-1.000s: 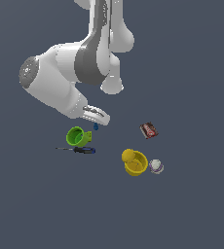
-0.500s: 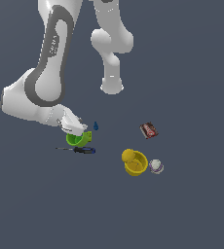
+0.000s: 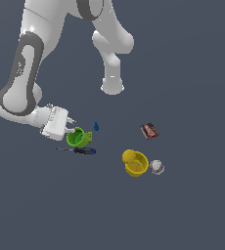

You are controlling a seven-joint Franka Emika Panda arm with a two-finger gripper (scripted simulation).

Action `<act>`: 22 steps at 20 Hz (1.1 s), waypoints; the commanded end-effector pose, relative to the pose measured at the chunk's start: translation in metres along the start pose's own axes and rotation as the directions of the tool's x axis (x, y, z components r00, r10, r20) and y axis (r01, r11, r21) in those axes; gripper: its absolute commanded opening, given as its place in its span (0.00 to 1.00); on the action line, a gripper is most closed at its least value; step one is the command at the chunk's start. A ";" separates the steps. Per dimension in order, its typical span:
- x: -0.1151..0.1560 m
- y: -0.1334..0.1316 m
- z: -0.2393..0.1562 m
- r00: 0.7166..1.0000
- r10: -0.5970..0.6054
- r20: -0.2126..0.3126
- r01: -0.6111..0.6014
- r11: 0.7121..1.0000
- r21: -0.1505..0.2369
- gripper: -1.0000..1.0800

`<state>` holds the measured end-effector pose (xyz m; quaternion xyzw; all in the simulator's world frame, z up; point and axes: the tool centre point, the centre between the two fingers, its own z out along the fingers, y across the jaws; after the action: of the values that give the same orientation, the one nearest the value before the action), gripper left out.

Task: Pick up a designated object from a clutter of objects.

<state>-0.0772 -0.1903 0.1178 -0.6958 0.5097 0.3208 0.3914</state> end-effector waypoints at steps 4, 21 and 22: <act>0.018 0.011 -0.011 0.995 0.069 0.066 -0.076 0.992 0.104 0.62; 0.025 0.015 0.003 0.990 0.101 0.100 -0.115 0.981 0.155 0.62; 0.025 0.014 0.006 0.990 0.101 0.100 -0.116 0.981 0.155 0.62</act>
<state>-0.0847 -0.2036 0.0930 -0.6180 0.5523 0.3311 0.4510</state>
